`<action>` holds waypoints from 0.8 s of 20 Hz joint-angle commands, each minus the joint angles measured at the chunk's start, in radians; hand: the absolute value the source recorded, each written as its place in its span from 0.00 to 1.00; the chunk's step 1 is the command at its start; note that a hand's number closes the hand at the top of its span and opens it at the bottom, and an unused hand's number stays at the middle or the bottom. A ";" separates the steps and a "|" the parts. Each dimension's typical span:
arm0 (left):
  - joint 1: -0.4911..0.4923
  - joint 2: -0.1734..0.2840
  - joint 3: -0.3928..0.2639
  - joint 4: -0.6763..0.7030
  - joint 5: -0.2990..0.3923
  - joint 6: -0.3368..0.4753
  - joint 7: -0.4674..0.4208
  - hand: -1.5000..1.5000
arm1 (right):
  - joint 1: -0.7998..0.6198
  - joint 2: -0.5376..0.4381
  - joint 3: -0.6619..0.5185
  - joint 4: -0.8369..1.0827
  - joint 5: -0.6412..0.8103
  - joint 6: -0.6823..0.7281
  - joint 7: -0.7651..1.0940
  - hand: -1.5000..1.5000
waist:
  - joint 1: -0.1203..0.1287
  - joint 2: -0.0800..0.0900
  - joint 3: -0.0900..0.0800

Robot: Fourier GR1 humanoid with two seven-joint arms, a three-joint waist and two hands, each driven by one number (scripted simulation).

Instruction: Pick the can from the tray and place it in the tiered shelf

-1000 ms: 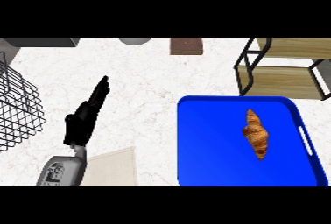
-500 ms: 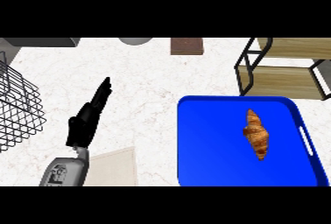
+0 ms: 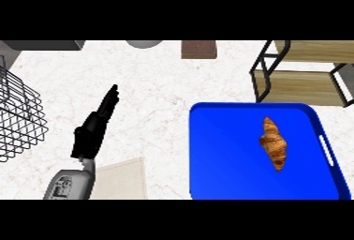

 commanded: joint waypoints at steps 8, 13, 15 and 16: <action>0.054 0.022 0.024 0.033 0.037 -0.048 -0.080 0.50 | 0.061 -0.058 -0.064 0.080 0.015 -0.090 0.075 0.00 | -0.005 -0.003 0.001; -0.036 0.003 0.022 0.008 -0.001 0.006 0.016 0.50 | 0.050 -0.032 -0.087 0.020 -0.096 -0.076 0.069 0.00 | -0.007 -0.004 0.001; 0.022 0.000 0.007 -0.018 0.003 -0.006 0.008 0.50 | 0.039 -0.047 -0.073 0.008 -0.124 -0.036 0.071 0.00 | -0.005 -0.004 0.001; -0.006 0.014 0.022 -0.031 0.021 -0.024 0.051 0.50 | 0.002 -0.056 -0.059 -0.042 -0.126 0.009 0.119 0.00 | -0.007 -0.006 0.001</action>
